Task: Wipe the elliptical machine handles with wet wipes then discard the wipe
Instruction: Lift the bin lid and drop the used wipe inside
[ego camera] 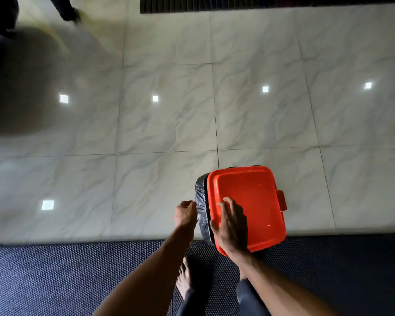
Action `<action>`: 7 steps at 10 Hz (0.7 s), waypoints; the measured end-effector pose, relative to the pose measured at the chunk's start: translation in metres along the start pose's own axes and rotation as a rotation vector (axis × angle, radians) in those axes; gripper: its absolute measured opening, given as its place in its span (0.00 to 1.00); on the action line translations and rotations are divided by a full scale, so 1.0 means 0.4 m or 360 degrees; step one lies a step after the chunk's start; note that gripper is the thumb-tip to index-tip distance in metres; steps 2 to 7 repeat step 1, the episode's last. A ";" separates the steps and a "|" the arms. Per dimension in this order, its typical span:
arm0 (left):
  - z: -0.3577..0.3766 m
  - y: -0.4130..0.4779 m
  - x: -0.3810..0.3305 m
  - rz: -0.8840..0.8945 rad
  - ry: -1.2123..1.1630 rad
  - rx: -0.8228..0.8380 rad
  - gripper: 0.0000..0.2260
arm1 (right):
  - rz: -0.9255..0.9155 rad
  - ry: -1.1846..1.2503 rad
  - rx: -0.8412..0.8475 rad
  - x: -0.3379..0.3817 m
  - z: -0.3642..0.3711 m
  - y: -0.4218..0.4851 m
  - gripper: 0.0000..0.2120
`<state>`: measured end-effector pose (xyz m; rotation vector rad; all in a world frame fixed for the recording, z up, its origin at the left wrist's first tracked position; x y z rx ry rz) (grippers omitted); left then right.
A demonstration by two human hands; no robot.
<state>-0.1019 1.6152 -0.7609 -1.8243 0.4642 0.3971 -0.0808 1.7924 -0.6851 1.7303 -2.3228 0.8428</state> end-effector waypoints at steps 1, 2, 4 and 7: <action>0.001 -0.021 -0.017 0.0011 0.0002 0.0041 0.12 | 0.0213 0.0152 0.0213 -0.043 0.069 0.016 0.25; 0.001 -0.021 -0.017 0.0011 0.0002 0.0041 0.12 | 0.0213 0.0152 0.0213 -0.043 0.069 0.016 0.25; 0.001 -0.021 -0.017 0.0011 0.0002 0.0041 0.12 | 0.0213 0.0152 0.0213 -0.043 0.069 0.016 0.25; 0.001 -0.021 -0.017 0.0011 0.0002 0.0041 0.12 | 0.0213 0.0152 0.0213 -0.043 0.069 0.016 0.25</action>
Point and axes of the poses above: each hand's wrist, its own y-axis towards the middle knuckle, its own z-axis out of the palm, x = y × z, the point moved 10 cm from there along y, towards the middle knuckle, and after that the axes turned 3 degrees about z, right-handed, at the moved point
